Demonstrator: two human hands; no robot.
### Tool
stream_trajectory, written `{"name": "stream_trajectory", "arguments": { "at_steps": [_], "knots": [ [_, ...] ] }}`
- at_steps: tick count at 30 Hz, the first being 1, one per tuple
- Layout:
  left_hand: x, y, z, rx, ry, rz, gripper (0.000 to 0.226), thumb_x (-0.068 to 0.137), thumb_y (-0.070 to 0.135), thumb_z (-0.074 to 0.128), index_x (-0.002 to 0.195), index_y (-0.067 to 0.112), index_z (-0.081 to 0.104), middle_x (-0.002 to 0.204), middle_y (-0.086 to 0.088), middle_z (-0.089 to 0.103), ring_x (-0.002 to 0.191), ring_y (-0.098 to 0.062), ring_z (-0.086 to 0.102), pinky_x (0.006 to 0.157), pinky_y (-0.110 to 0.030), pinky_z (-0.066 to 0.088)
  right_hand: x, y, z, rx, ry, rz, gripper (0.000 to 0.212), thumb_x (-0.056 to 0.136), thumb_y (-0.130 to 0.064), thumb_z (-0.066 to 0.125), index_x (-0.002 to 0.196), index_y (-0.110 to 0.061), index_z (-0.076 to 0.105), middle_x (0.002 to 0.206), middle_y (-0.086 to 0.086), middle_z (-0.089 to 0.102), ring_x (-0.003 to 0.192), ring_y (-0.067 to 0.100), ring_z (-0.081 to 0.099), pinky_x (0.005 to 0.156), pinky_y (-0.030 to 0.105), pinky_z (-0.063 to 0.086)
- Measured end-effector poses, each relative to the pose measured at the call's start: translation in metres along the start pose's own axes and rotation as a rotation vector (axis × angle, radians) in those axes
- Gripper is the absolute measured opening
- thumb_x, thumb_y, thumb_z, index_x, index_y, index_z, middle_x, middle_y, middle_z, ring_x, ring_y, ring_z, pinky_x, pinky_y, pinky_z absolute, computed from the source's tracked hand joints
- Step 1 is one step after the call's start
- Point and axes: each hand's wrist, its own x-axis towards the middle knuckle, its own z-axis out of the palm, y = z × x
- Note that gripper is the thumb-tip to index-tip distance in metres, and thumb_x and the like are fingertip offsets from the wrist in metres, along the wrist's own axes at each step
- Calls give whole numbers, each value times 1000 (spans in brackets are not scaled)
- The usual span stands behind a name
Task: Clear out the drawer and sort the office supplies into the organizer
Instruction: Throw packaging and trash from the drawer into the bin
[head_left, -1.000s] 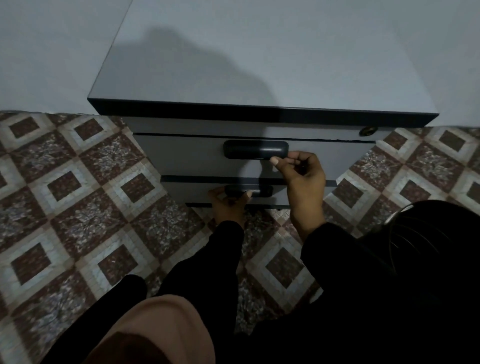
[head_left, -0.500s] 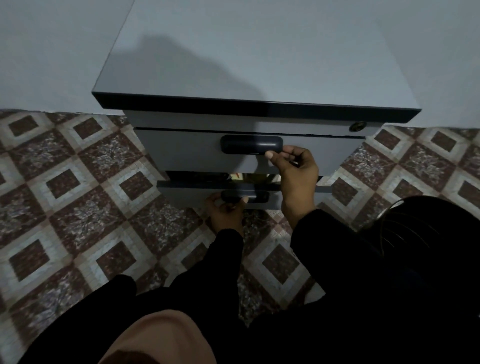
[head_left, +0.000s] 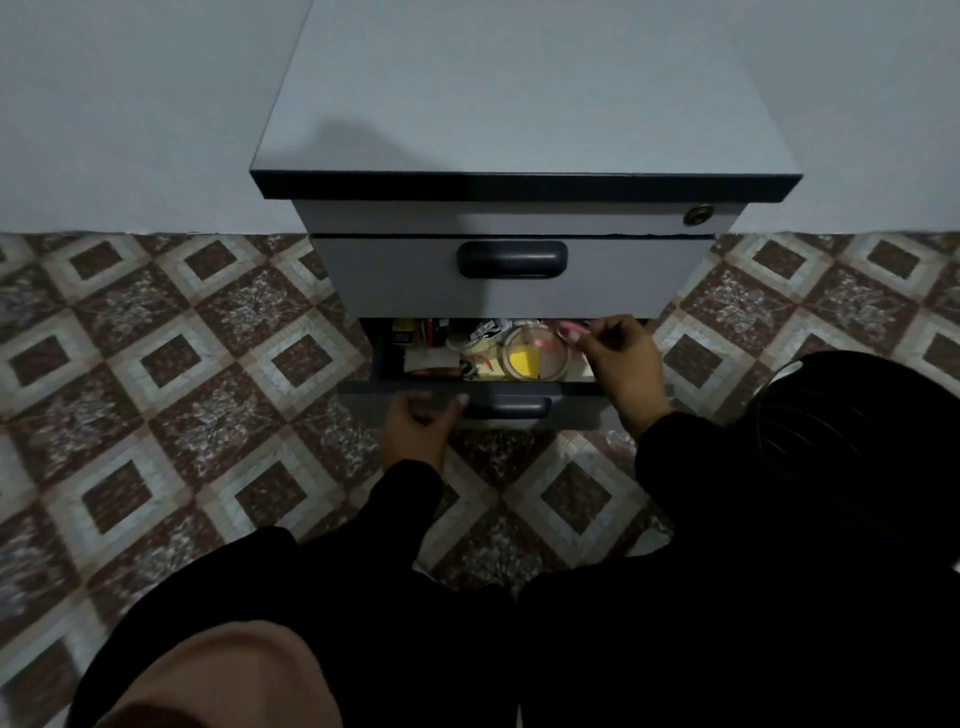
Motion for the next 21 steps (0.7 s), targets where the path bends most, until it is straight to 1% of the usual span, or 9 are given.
{"name": "stream_trajectory", "arguments": {
  "at_steps": [1, 3, 4, 6, 9, 12, 15, 18, 21],
  "knots": [
    [4, 3, -8, 109, 40, 104, 35, 78, 34, 74, 98, 13, 55, 82, 1, 57, 94, -27, 59, 81, -37, 48, -3, 7, -5, -165, -48, 2, 21, 84, -26, 68, 92, -11, 58, 95, 9, 62, 88, 21, 58, 79, 35, 46],
    [19, 5, -19, 440, 55, 267, 46, 82, 44, 67, 116, 15, 57, 114, -9, 59, 116, -30, 50, 97, -43, 41, -8, 18, -17, -466, -175, -9, 39, 86, -34, 64, 110, -4, 59, 110, 14, 62, 102, 28, 58, 84, 36, 44],
    [28, 4, -23, 601, 8, 302, 57, 83, 49, 63, 129, 17, 51, 132, -10, 51, 127, -30, 42, 105, -46, 33, -11, 22, -23, -569, -245, -6, 47, 87, -38, 62, 118, -2, 57, 118, 15, 59, 109, 30, 56, 88, 37, 44],
    [41, 6, -30, 763, -174, 271, 72, 84, 57, 55, 144, 22, 34, 149, -9, 34, 138, -28, 28, 113, -50, 20, -15, 27, -31, -707, -355, 3, 57, 86, -44, 60, 127, -5, 51, 129, 16, 53, 116, 32, 51, 97, 42, 42],
    [53, 9, -37, 909, -330, 200, 80, 83, 66, 47, 148, 25, 24, 152, -7, 31, 140, -29, 24, 115, -54, 13, -15, 26, -36, -808, -423, 8, 60, 86, -47, 59, 131, -9, 47, 135, 14, 49, 121, 32, 47, 102, 48, 37],
    [58, 17, -41, 950, -348, 163, 89, 75, 77, 46, 146, 29, 26, 147, -6, 39, 136, -30, 32, 115, -54, 15, -15, 19, -36, -803, -447, 45, 58, 87, -49, 56, 128, -7, 49, 134, 15, 50, 121, 32, 48, 102, 49, 36],
    [54, 21, -45, 1068, -319, 202, 76, 81, 70, 46, 143, 28, 33, 141, -4, 48, 133, -28, 38, 116, -47, 13, -18, 18, -36, -820, -440, 46, 50, 90, -47, 53, 118, -5, 55, 123, 17, 56, 110, 32, 53, 95, 44, 41],
    [49, 18, -50, 989, -350, 185, 72, 82, 63, 52, 140, 21, 40, 133, -10, 55, 121, -30, 50, 105, -42, 36, -27, 16, -38, -818, -433, 56, 41, 91, -38, 57, 111, -3, 59, 113, 17, 60, 102, 31, 55, 81, 34, 41],
    [44, 12, -55, 939, -339, 161, 67, 85, 52, 59, 136, 12, 44, 128, -14, 56, 114, -32, 54, 94, -38, 45, -34, 24, -41, -799, -411, 78, 36, 86, -30, 65, 109, -3, 58, 117, 18, 58, 105, 30, 55, 81, 32, 41]
  ]
}}
